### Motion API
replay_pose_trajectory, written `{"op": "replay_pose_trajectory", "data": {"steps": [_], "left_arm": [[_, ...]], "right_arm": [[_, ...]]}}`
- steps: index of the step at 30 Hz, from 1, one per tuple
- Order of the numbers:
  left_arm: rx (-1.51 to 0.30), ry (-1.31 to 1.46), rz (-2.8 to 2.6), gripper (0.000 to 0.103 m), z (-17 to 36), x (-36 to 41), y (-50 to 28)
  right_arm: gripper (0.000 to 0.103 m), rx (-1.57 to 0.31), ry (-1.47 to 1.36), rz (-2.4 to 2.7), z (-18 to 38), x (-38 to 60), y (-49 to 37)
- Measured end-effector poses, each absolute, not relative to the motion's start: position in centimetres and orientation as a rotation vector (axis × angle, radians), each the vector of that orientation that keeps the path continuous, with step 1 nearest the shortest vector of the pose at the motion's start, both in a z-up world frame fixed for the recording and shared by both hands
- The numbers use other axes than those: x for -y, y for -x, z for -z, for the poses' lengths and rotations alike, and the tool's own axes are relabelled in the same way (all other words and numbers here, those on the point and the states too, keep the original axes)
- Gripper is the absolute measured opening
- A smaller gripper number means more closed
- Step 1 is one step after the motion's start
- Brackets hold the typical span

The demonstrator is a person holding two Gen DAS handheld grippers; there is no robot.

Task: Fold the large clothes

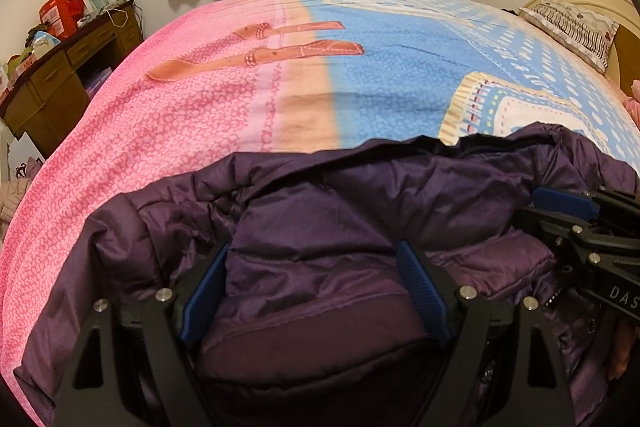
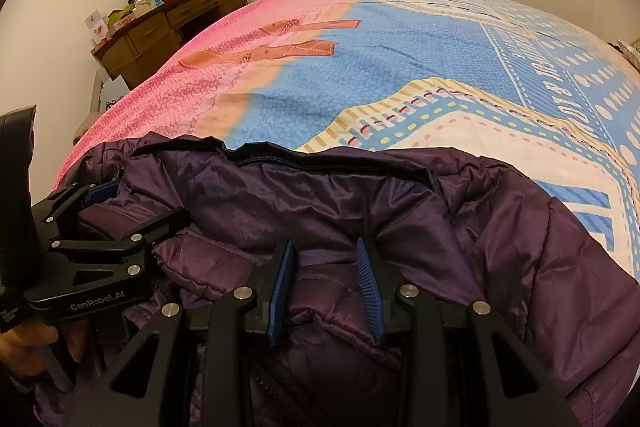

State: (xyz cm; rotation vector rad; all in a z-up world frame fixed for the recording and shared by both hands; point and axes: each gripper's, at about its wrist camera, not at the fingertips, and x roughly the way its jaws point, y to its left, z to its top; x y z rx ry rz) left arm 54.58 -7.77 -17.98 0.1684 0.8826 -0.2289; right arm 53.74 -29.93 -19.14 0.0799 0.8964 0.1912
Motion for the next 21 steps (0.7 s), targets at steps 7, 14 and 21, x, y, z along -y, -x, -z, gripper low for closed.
{"op": "replay_pose_trajectory", "data": {"steps": [7, 14, 21], "left_arm": [[-0.888, -0.172, 0.224, 0.088, 18.11, 7.87, -54.80], [-0.892, -0.171, 0.219, 0.090, 18.31, 7.77, -54.90], [-0.891, -0.174, 0.215, 0.091, 18.33, 7.83, -54.88]], "right_arm": [[0.035, -0.899, -0.071, -0.187, 19.14, 29.86, -53.77], [0.035, -0.902, -0.053, -0.176, 19.16, 29.44, -53.72], [0.035, -0.903, -0.040, -0.170, 19.12, 29.25, -53.68]]}}
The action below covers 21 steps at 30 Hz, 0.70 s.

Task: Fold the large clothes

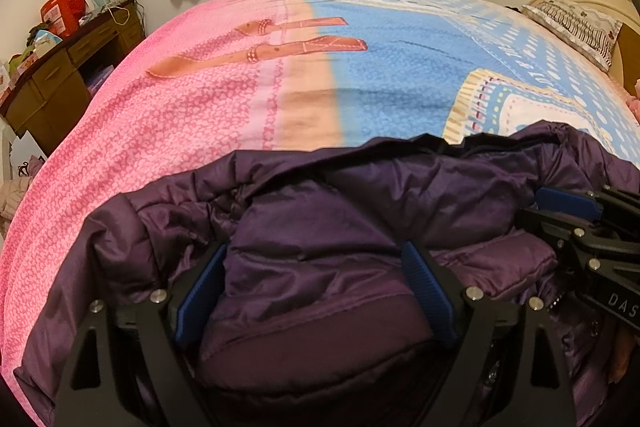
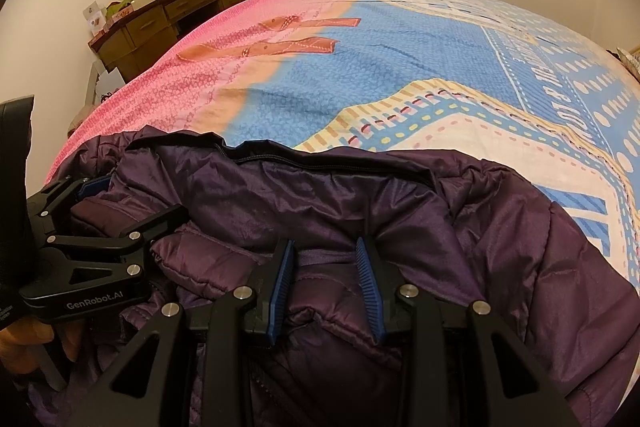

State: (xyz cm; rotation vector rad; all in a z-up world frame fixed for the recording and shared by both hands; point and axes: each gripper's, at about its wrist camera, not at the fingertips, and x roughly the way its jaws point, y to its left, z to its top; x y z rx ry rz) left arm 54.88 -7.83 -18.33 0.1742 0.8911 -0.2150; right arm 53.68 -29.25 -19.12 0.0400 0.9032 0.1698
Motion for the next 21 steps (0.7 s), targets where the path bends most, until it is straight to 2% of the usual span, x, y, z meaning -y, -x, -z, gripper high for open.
{"op": "replay_pose_trajectory", "data": {"steps": [4, 6, 10, 11, 13, 16, 21], "left_arm": [[-0.904, -0.179, 0.204, 0.093, 18.1, 8.0, -55.1], [-0.934, -0.167, 0.209, 0.090, 17.1, 7.6, -55.3], [-0.832, -0.062, 0.252, 0.090, 10.6, 5.5, -51.5], [-0.798, -0.049, 0.277, 0.093, 9.2, 4.9, -50.1], [-0.742, -0.042, 0.307, 0.099, 6.6, 3.4, -46.6], [-0.669, -0.046, 0.345, 0.101, 4.2, 0.0, -39.4], [-0.668, 0.013, 0.347, 0.103, 4.8, -4.9, -28.6]], "right_arm": [[0.035, -0.916, 0.008, -0.159, 18.7, 28.6, -53.8], [0.038, -0.942, 0.059, -0.183, 17.3, 28.5, -53.2], [0.065, -0.857, -0.020, -0.241, 11.6, 30.7, -47.8], [0.068, -0.831, -0.045, -0.261, 10.1, 31.6, -45.6], [0.069, -0.811, -0.090, -0.280, 8.0, 33.3, -41.3], [0.070, -0.806, -0.153, -0.289, 6.5, 35.5, -34.7], [0.071, -0.849, -0.204, -0.270, 7.6, 39.0, -21.8]]}}
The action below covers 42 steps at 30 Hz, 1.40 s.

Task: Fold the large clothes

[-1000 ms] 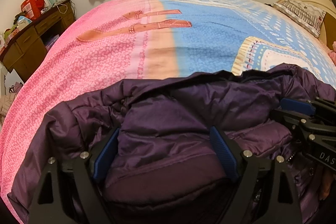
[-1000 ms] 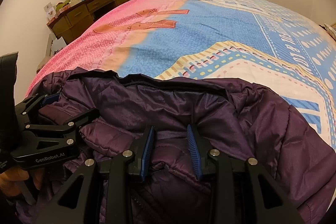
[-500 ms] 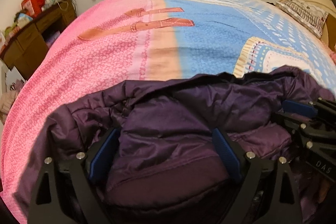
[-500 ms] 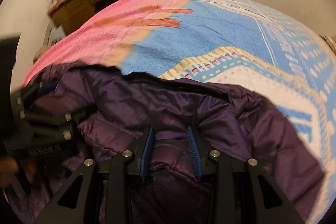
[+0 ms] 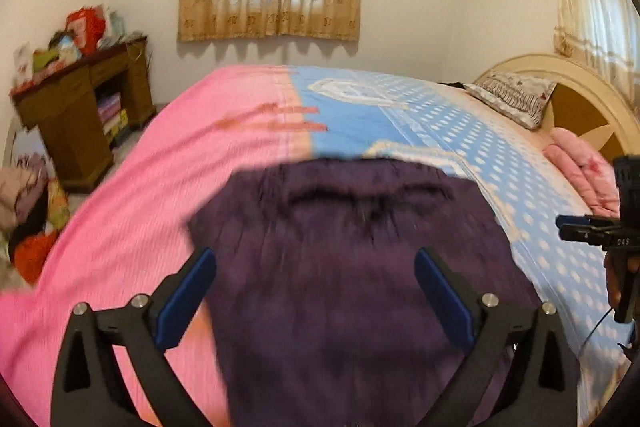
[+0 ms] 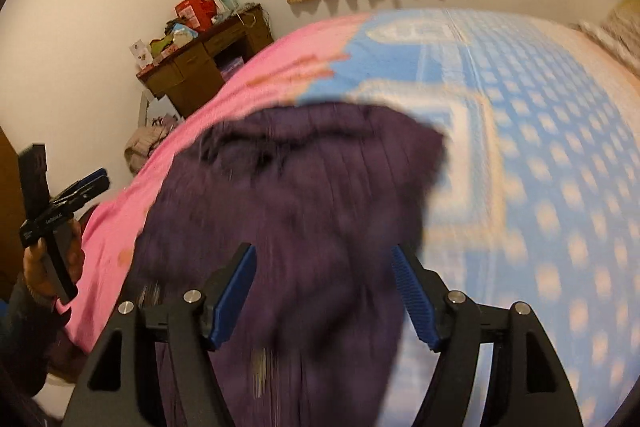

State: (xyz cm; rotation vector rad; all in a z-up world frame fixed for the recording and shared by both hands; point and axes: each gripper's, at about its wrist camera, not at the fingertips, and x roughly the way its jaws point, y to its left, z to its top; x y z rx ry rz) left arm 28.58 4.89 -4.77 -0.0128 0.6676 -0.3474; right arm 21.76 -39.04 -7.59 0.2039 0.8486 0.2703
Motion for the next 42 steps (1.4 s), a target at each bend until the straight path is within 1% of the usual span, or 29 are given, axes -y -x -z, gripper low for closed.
{"op": "replay_pose_trajectory", "data": {"steps": [5, 10, 15, 17, 18, 20, 23, 27, 28, 29, 30, 32, 33, 34, 35, 36, 37, 40, 42], "left_arm": [[-0.729, 0.033, 0.321, 0.103, 9.2, -8.9, -20.3], [-0.824, 0.077, 0.317, 0.103, 13.0, -10.5, -16.7], [-0.810, 0.130, 0.317, 0.103, 15.1, -10.8, -14.5], [-0.829, 0.168, 0.332, 0.103, 16.0, -10.7, -14.4], [-0.839, 0.173, 0.323, 0.103, 16.4, -10.8, -14.3], [-0.863, 0.219, 0.337, 0.103, 17.1, -11.0, -14.2], [-0.862, 0.254, 0.358, 0.103, 17.8, -10.8, -13.5], [-0.859, 0.270, 0.394, 0.101, 18.9, -10.1, -13.3], [-0.860, 0.272, 0.392, 0.101, 19.3, -10.1, -13.4], [-0.838, 0.264, 0.385, 0.101, 19.4, -9.9, -13.4], [-0.811, 0.254, 0.385, 0.101, 19.4, -9.8, -13.4], [-0.795, 0.242, 0.377, 0.099, 19.5, -9.3, -13.8], [-0.785, 0.244, 0.382, 0.076, 19.3, -9.2, -13.9], [-0.782, 0.244, 0.382, 0.060, 19.2, -9.1, -14.0], [-0.791, 0.233, 0.360, 0.054, 19.0, -9.2, -14.1], [-0.790, 0.238, 0.368, 0.045, 18.8, -9.5, -14.1], [-0.787, 0.241, 0.378, 0.038, 18.3, -10.2, -13.9], [-0.792, 0.263, 0.416, 0.031, 17.3, -11.4, -12.9], [-0.798, 0.255, 0.431, 0.029, 16.8, -11.4, -11.9]], "right_arm": [[0.071, -0.952, -0.280, -0.254, 10.6, 41.1, -12.8], [0.071, -0.959, -0.371, -0.294, 12.7, 40.4, -6.4], [0.071, -0.976, -0.436, -0.213, 17.4, 39.5, -5.0], [0.071, -0.936, -0.477, -0.214, 19.0, 39.6, -4.6], [0.072, -0.877, -0.484, -0.217, 19.4, 39.4, -4.0], [0.072, -0.835, -0.502, -0.240, 19.7, 39.1, -3.8], [0.071, -0.823, -0.538, -0.296, 19.7, 38.6, -3.9], [0.069, -0.823, -0.470, -0.279, 19.7, 37.5, -3.9], [0.066, -0.822, -0.471, -0.275, 19.7, 37.6, -4.1], [0.060, -0.820, -0.472, -0.267, 19.9, 37.6, -4.3], [0.057, -0.818, -0.478, -0.256, 20.0, 37.8, -4.6], [0.047, -0.818, -0.496, -0.258, 20.2, 38.0, -5.1], [0.044, -0.819, -0.510, -0.265, 20.2, 38.0, -5.3], [0.039, -0.820, -0.522, -0.272, 20.2, 38.0, -5.2], [0.037, -0.820, -0.528, -0.281, 20.1, 38.0, -5.0], [0.035, -0.816, -0.533, -0.286, 20.0, 38.1, -4.6], [0.033, -0.809, -0.552, -0.296, 20.0, 38.3, -4.1], [0.028, -0.785, -0.625, -0.335, 20.0, 38.8, -2.3], [0.026, -0.778, -0.641, -0.347, 19.8, 38.6, -0.7]]}}
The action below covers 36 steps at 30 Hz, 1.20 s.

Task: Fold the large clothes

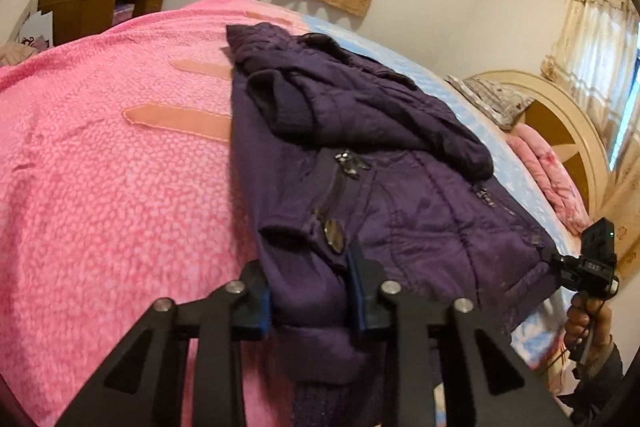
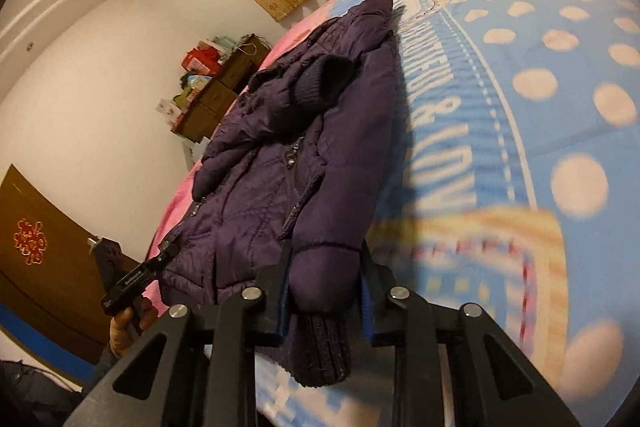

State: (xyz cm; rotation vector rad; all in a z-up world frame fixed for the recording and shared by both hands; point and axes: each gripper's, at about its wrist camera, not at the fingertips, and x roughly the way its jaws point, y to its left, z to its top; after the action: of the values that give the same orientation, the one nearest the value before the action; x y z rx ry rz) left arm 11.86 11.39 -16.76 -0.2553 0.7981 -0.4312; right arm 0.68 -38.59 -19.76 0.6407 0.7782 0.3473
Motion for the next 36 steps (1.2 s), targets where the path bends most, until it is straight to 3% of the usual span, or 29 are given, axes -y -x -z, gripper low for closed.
{"op": "replay_pose_trajectory", "data": {"steps": [11, 17, 26, 32, 34, 36], "left_arm": [[-0.925, 0.303, 0.588, 0.029, 12.0, -13.8, -4.9], [-0.899, 0.471, 0.667, 0.028, 7.4, -15.4, -7.2], [-0.919, 0.644, 0.688, 0.028, 5.5, -15.3, -21.9], [-1.057, 0.686, 0.590, 0.030, 9.4, -13.4, -33.6], [-1.153, 0.723, 0.532, 0.035, 11.5, -13.4, -36.0], [-1.237, 0.814, 0.483, 0.042, 13.4, -13.9, -37.5]], "right_arm": [[0.023, -0.651, -0.751, -0.474, 13.9, 37.7, 9.1], [0.022, -0.510, -0.852, -0.536, 9.1, 38.6, 8.3], [0.022, -0.471, -0.949, -0.488, 4.4, 41.0, -8.8], [0.023, -0.572, -0.970, -0.338, 7.2, 42.9, -23.7], [0.027, -0.644, -0.950, -0.290, 9.8, 43.2, -28.2], [0.042, -0.741, -0.991, -0.220, 12.9, 43.5, -30.9]]}}
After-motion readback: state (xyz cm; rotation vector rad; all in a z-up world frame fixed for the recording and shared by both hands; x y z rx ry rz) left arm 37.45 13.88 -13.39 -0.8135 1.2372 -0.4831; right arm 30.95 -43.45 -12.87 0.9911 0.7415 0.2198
